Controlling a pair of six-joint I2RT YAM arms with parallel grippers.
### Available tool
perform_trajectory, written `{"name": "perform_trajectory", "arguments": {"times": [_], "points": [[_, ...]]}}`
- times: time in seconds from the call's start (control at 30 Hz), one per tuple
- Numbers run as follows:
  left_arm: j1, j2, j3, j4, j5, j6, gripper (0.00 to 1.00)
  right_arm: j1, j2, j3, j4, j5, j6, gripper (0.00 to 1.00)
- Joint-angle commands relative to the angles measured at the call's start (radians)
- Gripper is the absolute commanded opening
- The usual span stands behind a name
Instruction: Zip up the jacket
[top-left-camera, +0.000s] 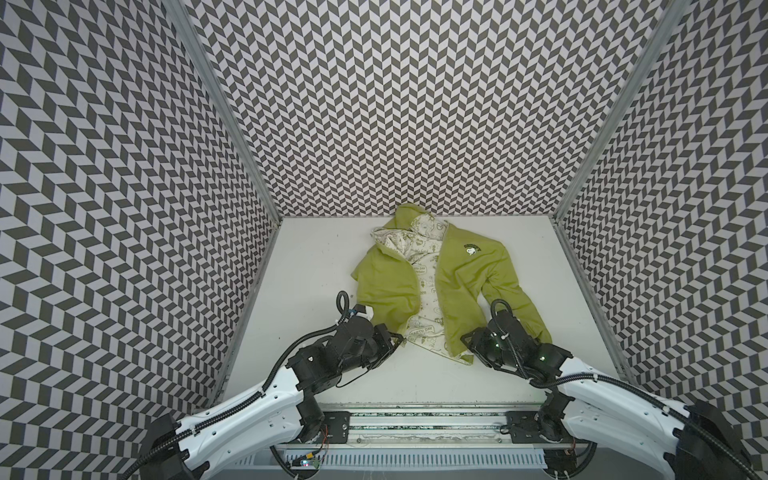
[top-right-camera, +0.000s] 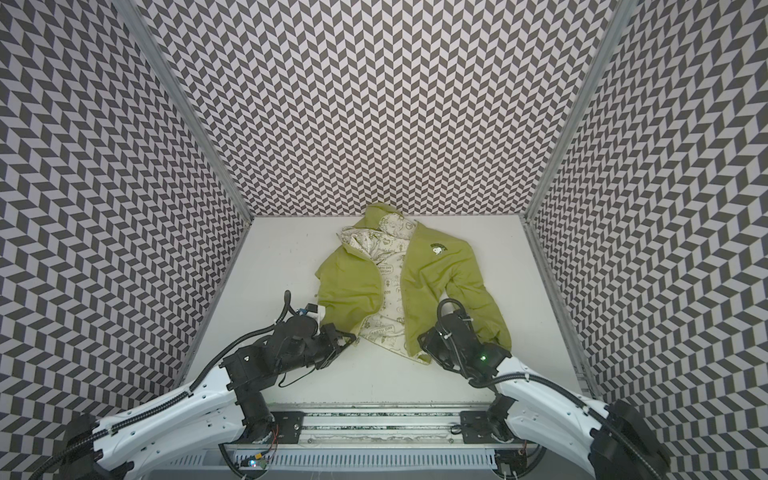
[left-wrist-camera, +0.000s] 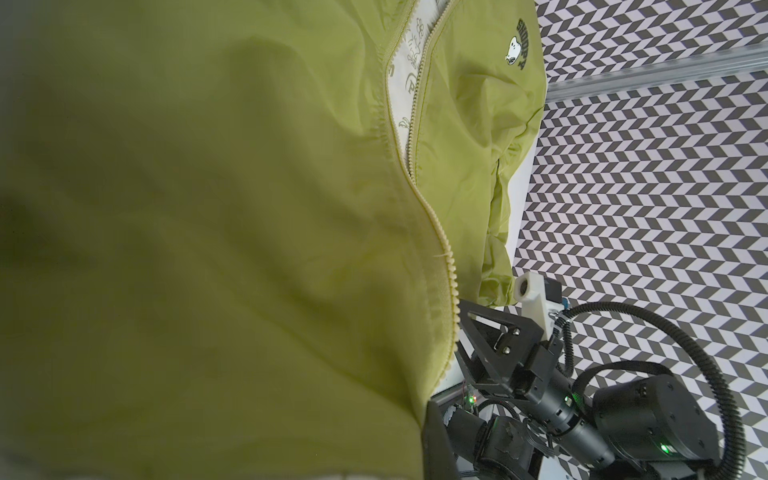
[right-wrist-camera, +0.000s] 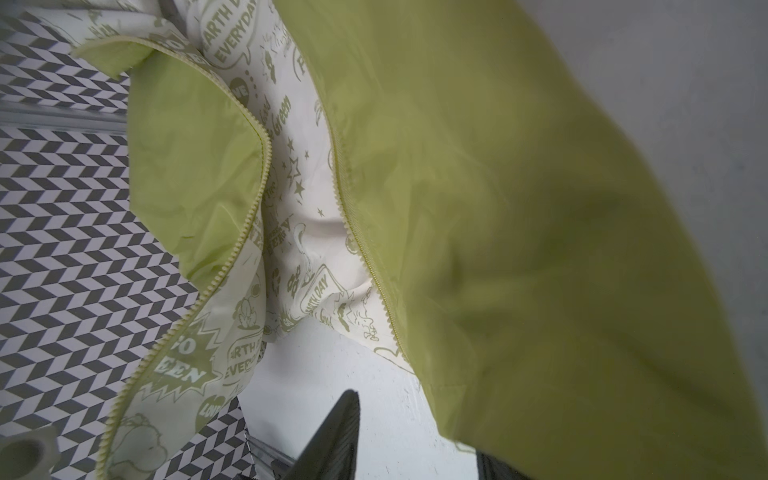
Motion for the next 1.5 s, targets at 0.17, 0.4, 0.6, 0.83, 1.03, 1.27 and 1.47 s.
{"name": "perform_trajectory", "arguments": {"times": [0.17, 0.4, 0.6, 0.83, 1.03, 1.27, 1.47], "points": [[0.002, 0.010, -0.012, 0.038, 0.004, -0.008, 0.00, 0.011, 0.150, 0.071, 0.159, -0.112, 0.002, 0.44], [0.002, 0.002, -0.020, 0.039, 0.004, -0.015, 0.00, 0.022, 0.187, 0.050, 0.176, -0.106, 0.020, 0.43], [0.004, 0.003, -0.022, 0.039, 0.001, -0.018, 0.00, 0.047, 0.229, 0.027, 0.212, -0.109, 0.034, 0.43], [0.003, 0.006, -0.022, 0.042, 0.002, -0.021, 0.00, 0.064, 0.260, 0.025, 0.225, -0.116, 0.030, 0.42], [0.002, 0.006, -0.022, 0.042, 0.006, -0.023, 0.00, 0.079, 0.301, -0.010, 0.268, -0.118, 0.042, 0.42], [0.002, 0.002, -0.017, 0.033, 0.010, -0.022, 0.00, 0.080, 0.361, 0.007, 0.298, -0.127, 0.028, 0.38], [0.002, -0.012, -0.018, 0.015, 0.008, -0.021, 0.00, 0.080, 0.387, 0.009, 0.323, -0.129, 0.026, 0.35]]}}
